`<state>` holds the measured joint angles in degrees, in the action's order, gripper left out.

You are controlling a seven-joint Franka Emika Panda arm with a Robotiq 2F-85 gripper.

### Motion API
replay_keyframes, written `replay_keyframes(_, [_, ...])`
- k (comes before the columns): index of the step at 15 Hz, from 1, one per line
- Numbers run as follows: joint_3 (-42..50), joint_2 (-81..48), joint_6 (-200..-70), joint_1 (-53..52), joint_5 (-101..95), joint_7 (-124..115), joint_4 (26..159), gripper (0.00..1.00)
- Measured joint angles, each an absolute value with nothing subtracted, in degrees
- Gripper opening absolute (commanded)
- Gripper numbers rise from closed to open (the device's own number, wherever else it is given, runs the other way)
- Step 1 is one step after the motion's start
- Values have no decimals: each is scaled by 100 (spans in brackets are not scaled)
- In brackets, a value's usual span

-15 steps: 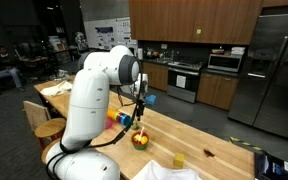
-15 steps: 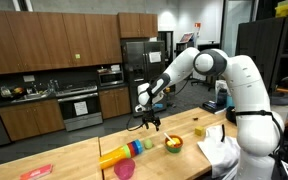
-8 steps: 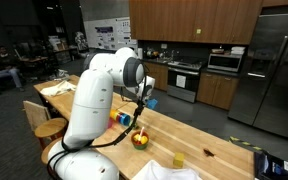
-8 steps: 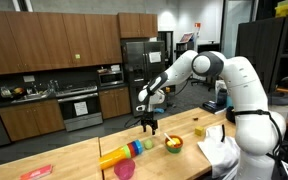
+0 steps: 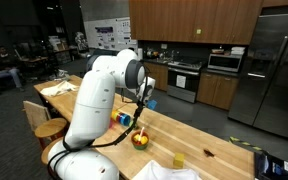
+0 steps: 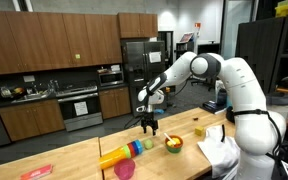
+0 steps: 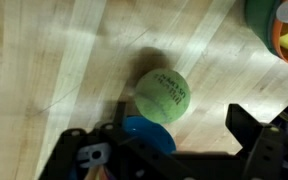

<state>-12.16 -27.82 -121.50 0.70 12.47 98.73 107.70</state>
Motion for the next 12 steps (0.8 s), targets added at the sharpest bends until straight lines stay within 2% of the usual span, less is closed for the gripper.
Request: replay_keyframes(12, [-1229,-2839,-12019,56,1237,9966,10656,100])
